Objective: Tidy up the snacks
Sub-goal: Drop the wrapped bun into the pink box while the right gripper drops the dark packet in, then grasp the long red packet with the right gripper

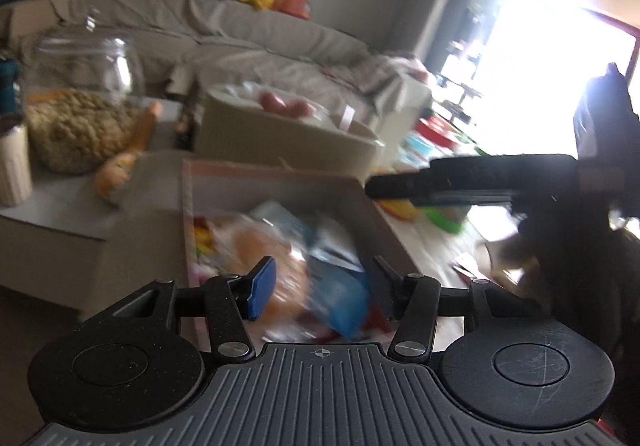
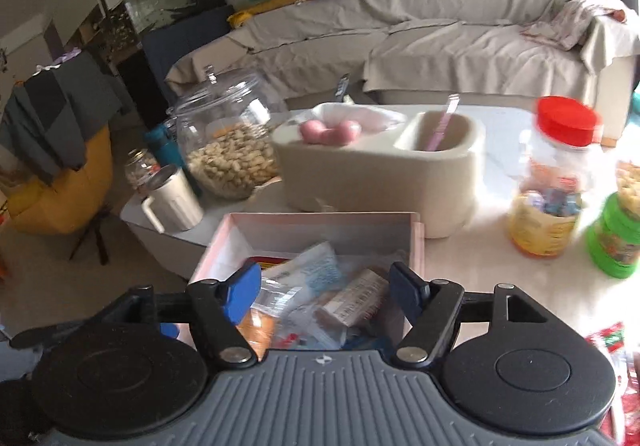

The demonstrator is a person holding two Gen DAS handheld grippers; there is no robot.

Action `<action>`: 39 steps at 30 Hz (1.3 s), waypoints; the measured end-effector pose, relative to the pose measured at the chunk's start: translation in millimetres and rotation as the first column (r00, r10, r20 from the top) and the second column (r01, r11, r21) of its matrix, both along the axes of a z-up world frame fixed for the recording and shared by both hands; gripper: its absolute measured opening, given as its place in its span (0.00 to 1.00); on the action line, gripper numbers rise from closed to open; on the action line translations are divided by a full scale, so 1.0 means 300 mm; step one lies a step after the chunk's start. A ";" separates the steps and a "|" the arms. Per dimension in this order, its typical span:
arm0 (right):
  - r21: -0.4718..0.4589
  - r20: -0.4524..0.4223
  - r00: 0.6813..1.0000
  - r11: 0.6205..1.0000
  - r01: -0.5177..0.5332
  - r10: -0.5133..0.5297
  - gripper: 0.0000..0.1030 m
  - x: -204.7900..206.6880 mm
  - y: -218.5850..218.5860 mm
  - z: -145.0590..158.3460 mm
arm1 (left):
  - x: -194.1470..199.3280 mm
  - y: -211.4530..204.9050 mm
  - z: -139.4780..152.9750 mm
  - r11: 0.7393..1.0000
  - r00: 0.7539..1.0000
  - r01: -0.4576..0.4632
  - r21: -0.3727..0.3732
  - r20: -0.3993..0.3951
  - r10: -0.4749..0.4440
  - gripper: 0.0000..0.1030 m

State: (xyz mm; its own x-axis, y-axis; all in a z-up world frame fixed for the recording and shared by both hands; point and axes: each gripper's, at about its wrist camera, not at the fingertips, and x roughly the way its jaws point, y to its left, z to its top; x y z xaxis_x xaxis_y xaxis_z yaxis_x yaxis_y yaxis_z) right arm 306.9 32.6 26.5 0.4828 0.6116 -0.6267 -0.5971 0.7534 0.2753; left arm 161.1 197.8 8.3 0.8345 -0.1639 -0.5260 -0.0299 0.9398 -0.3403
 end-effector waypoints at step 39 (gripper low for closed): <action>-0.203 -0.002 0.946 0.927 0.316 -0.324 0.46 -0.037 -0.639 -0.344 | 0.047 -0.412 -0.218 0.949 0.920 0.310 -0.046 -0.236 -0.312 0.55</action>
State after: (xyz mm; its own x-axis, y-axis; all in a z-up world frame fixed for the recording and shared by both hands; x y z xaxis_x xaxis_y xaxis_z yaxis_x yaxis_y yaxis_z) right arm 295.7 -159.0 -76.7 0.6081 0.2902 -0.7389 -0.3080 0.9441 0.1173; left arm 175.0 74.1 -57.3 0.5919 -0.4000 -0.6997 0.1833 0.9122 -0.3664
